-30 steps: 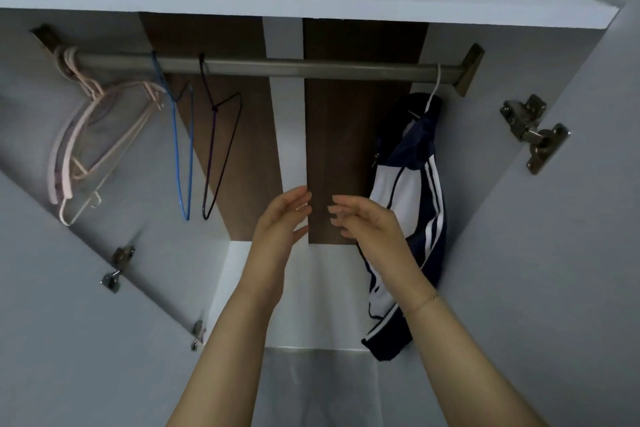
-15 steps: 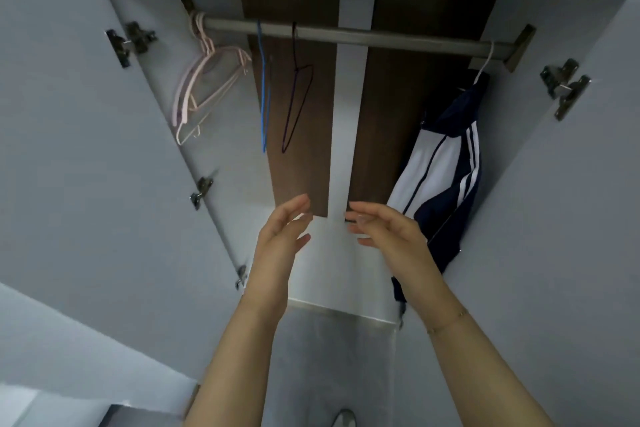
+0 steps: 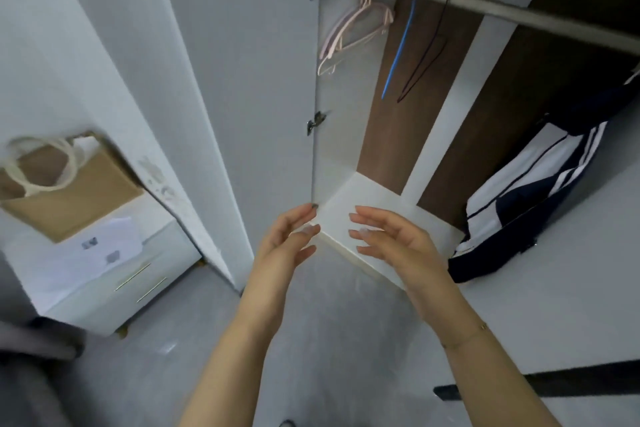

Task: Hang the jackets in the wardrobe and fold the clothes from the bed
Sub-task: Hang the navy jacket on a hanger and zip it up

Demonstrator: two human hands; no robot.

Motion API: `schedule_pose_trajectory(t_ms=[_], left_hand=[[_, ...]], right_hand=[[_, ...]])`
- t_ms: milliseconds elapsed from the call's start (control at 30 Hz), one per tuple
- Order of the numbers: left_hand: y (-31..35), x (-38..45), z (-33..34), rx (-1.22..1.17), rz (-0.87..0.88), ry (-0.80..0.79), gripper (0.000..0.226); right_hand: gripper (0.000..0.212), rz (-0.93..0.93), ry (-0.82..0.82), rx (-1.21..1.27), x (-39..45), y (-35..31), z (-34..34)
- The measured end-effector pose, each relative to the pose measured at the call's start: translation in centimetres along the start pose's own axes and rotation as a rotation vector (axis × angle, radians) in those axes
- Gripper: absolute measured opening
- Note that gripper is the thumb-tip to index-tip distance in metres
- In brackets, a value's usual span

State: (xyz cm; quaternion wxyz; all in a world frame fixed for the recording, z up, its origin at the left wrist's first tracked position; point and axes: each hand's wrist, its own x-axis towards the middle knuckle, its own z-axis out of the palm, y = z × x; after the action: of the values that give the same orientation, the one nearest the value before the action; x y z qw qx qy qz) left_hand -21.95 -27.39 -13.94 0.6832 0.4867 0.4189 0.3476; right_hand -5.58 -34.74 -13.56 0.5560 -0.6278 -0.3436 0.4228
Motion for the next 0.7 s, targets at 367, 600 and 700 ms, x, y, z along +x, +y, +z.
schedule_pose_trajectory(t_ms=[367,600,700], left_hand=[[-6.4,-15.4,1.2,-0.200,0.124,0.455,0.027],[-10.4,-27.5,0.8,-0.257,0.212,0.765,0.028],[-12.0,-32.6,-0.9,-0.308,0.246,0.887,0.029]], right_hand=[[0.030,-0.007,-0.487,0.013,-7.8,3.3,0.6],[0.029,0.050,-0.757,-0.065,-16.1,5.2,2.6],[0.029,0.029,-0.883,-0.105,-20.3,6.2,5.5]])
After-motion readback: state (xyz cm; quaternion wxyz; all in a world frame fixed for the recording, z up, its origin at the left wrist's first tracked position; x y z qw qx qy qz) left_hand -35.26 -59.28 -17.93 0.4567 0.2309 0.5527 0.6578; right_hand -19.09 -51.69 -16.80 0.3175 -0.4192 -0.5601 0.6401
